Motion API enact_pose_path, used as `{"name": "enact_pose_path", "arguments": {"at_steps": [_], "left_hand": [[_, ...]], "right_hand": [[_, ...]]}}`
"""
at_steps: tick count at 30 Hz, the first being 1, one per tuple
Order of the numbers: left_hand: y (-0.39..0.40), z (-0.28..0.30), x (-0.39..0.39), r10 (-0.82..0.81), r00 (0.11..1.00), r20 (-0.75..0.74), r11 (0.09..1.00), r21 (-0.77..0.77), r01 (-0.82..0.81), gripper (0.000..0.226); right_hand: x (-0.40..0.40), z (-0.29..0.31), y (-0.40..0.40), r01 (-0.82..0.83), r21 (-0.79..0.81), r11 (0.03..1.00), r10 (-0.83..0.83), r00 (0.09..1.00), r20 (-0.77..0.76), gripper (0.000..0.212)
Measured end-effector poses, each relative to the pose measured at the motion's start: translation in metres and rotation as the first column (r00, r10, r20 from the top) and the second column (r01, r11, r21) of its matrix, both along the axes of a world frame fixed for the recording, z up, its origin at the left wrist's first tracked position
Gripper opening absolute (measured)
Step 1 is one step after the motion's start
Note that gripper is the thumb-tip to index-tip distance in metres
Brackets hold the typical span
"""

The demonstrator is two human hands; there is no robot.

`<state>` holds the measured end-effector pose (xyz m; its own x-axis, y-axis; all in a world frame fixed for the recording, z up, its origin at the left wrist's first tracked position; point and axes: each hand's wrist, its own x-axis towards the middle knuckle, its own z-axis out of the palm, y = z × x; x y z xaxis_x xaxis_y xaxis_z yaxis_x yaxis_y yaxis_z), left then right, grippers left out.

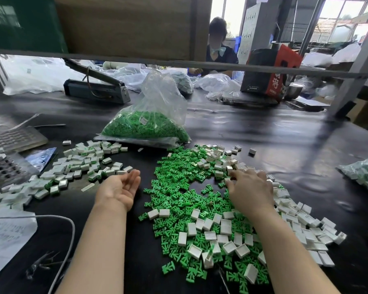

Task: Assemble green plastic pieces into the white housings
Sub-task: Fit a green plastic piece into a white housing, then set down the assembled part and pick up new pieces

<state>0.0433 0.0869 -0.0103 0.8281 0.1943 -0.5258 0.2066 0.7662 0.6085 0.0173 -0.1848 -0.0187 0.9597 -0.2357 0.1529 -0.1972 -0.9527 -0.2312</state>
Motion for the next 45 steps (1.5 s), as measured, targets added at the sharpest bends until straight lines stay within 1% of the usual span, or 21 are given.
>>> {"name": "enact_pose_path", "arguments": {"at_steps": [3, 5, 8, 11, 13, 15, 17, 19, 20, 21, 22, 23, 25, 28, 31, 33, 35, 37, 39, 40, 45], "left_hand": [[0.004, 0.003, 0.001, 0.074, 0.997, 0.031, 0.997, -0.026, -0.073, 0.035], [0.006, 0.007, 0.0, 0.13, 0.986, 0.101, 0.991, -0.055, -0.125, 0.035], [0.007, 0.01, 0.0, 0.176, 0.971, 0.161, 0.982, -0.098, -0.162, 0.034], [0.003, 0.011, -0.002, 0.148, 0.968, 0.202, 0.988, -0.077, -0.135, 0.032], [-0.004, 0.012, -0.005, 0.076, 0.974, 0.212, 0.996, 0.02, -0.083, 0.025], [-0.013, 0.013, -0.008, -0.038, 0.979, 0.202, 0.988, 0.155, 0.007, 0.015], [-0.025, 0.013, -0.012, -0.172, 0.964, 0.201, 0.95, 0.294, 0.108, 0.014], [-0.038, 0.012, -0.015, -0.311, 0.93, 0.196, 0.877, 0.437, 0.201, 0.012], [-0.045, 0.012, -0.017, -0.381, 0.905, 0.188, 0.83, 0.502, 0.245, 0.012], [-0.052, 0.012, -0.018, -0.446, 0.877, 0.179, 0.783, 0.553, 0.285, 0.012], [-0.058, 0.012, -0.019, -0.503, 0.847, 0.172, 0.743, 0.588, 0.321, 0.012], [-0.064, 0.012, -0.02, -0.548, 0.819, 0.168, 0.713, 0.606, 0.353, 0.012], [-0.075, 0.011, -0.023, -0.607, 0.777, 0.168, 0.682, 0.613, 0.4, 0.009], [-0.084, 0.01, -0.028, -0.633, 0.752, 0.185, 0.678, 0.602, 0.423, 0.01], [-0.081, 0.011, -0.029, -0.585, 0.782, 0.215, 0.715, 0.591, 0.373, 0.018], [-0.077, 0.012, -0.028, -0.537, 0.806, 0.248, 0.763, 0.552, 0.338, 0.023], [-0.073, 0.014, -0.027, -0.509, 0.812, 0.285, 0.796, 0.515, 0.318, 0.027], [-0.071, 0.015, -0.026, -0.504, 0.802, 0.321, 0.815, 0.485, 0.318, 0.027], [-0.07, 0.017, -0.026, -0.51, 0.786, 0.349, 0.823, 0.464, 0.328, 0.027], [-0.07, 0.017, -0.026, -0.518, 0.778, 0.356, 0.821, 0.463, 0.335, 0.028], [-0.072, 0.017, -0.028, -0.554, 0.759, 0.341, 0.781, 0.529, 0.332, 0.032]], "right_hand": [[0.001, -0.003, -0.002, -0.044, -0.004, 0.999, 0.043, 0.993, -0.111, 0.043], [0.002, -0.004, -0.003, -0.059, -0.026, 0.998, 0.055, 0.991, -0.124, 0.042], [0.002, -0.004, -0.002, -0.053, -0.059, 0.997, 0.051, 0.998, -0.035, 0.029], [0.002, -0.003, 0.001, -0.062, 0.011, 0.998, 0.062, 0.997, 0.037, 0.02], [0.001, -0.003, 0.001, -0.074, 0.034, 0.997, 0.072, 0.995, 0.074, 0.018], [0.0, -0.004, 0.0, -0.076, 0.024, 0.997, 0.072, 0.989, 0.132, 0.017], [-0.001, -0.003, 0.001, -0.089, 0.024, 0.996, 0.083, 0.977, 0.194, 0.015], [-0.001, 0.0, 0.004, -0.15, 0.126, 0.981, 0.114, 0.96, 0.257, 0.011], [0.0, 0.003, 0.006, -0.208, 0.24, 0.948, 0.138, 0.95, 0.279, 0.009], [0.0, 0.006, 0.009, -0.28, 0.37, 0.886, 0.171, 0.938, 0.302, 0.011], [-0.001, 0.01, 0.013, -0.354, 0.483, 0.801, 0.205, 0.92, 0.335, 0.014], [-0.002, 0.014, 0.017, -0.423, 0.554, 0.717, 0.238, 0.896, 0.375, 0.017], [-0.004, 0.018, 0.026, -0.527, 0.59, 0.612, 0.29, 0.843, 0.452, 0.02], [-0.005, 0.019, 0.035, -0.606, 0.558, 0.566, 0.339, 0.789, 0.513, 0.017], [-0.004, 0.017, 0.037, -0.613, 0.46, 0.642, 0.374, 0.775, 0.51, 0.016], [-0.002, 0.013, 0.034, -0.554, 0.431, 0.712, 0.344, 0.811, 0.474, 0.018], [0.0, 0.008, 0.029, -0.44, 0.358, 0.824, 0.319, 0.881, 0.349, 0.018], [-0.001, 0.001, 0.027, -0.36, 0.184, 0.915, 0.323, 0.925, 0.203, 0.023], [-0.002, -0.005, 0.029, -0.353, 0.042, 0.935, 0.345, 0.929, 0.137, 0.028], [-0.002, -0.007, 0.03, -0.36, 0.011, 0.933, 0.356, 0.925, 0.131, 0.029], [0.001, -0.005, 0.032, -0.36, 0.005, 0.933, 0.357, 0.927, 0.114, 0.021]]}}
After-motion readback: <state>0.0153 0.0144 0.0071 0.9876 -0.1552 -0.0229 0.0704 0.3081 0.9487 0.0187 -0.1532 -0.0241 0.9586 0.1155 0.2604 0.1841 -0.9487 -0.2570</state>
